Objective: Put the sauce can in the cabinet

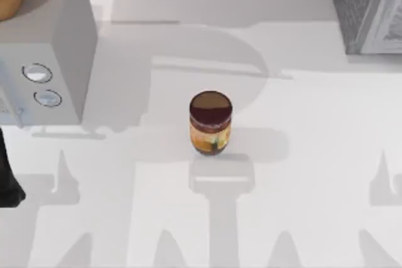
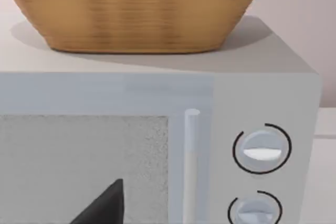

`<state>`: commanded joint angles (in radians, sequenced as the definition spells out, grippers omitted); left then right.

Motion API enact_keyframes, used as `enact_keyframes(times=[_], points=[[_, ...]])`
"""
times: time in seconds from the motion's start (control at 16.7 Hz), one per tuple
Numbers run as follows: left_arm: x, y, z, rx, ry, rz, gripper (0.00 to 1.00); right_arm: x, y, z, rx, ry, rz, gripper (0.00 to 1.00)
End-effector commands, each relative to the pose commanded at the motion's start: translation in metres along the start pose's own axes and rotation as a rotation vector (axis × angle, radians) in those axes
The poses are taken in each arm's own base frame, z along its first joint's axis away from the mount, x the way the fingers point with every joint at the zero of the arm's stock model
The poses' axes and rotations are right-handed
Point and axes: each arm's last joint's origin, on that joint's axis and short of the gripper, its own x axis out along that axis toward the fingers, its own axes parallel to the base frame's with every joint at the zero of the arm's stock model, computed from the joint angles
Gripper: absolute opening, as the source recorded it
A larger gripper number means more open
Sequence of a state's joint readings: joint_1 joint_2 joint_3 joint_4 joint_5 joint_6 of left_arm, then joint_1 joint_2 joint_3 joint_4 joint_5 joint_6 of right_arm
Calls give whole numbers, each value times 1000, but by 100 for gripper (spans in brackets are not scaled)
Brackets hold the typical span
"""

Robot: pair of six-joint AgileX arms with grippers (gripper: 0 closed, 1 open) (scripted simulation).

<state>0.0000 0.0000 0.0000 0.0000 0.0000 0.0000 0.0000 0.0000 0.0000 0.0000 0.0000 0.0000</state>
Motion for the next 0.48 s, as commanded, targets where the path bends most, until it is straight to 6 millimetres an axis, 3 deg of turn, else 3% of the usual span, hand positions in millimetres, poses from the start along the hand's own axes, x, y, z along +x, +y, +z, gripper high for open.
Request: enact_keyframes(times=[0.24,0.48], points=[[0,0,0,0,0,0,100,1,1,4,3,-4,14,100],[0,0,0,0,0,0,100,10,6,28,15,3,121,100]])
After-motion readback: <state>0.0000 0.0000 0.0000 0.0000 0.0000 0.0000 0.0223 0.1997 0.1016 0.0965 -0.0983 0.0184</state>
